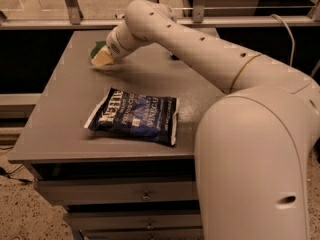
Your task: Move sponge near blue chip bag
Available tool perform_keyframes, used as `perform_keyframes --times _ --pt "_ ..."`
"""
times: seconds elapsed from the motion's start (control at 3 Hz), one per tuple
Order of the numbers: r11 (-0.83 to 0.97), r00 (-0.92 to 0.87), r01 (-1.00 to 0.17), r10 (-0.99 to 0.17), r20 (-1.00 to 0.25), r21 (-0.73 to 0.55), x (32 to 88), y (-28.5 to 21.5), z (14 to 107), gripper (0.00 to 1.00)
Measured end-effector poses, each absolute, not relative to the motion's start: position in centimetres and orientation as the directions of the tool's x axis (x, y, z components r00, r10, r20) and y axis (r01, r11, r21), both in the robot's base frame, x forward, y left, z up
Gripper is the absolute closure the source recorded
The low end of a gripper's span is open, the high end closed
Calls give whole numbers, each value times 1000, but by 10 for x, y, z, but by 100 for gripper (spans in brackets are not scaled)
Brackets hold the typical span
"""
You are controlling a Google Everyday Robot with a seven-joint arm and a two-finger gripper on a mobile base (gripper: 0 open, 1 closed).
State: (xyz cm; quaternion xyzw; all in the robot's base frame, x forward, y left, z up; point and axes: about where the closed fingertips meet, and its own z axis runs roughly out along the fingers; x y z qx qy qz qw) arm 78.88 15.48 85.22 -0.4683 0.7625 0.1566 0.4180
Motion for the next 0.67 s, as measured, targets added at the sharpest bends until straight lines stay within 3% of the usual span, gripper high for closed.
perform_keyframes --times 0.33,0.67 --pt "517 -212 -842 -581 -786 -155 787 154 852 62" --pt "521 -165 -833 -552 -817 -184 785 146 877 93"
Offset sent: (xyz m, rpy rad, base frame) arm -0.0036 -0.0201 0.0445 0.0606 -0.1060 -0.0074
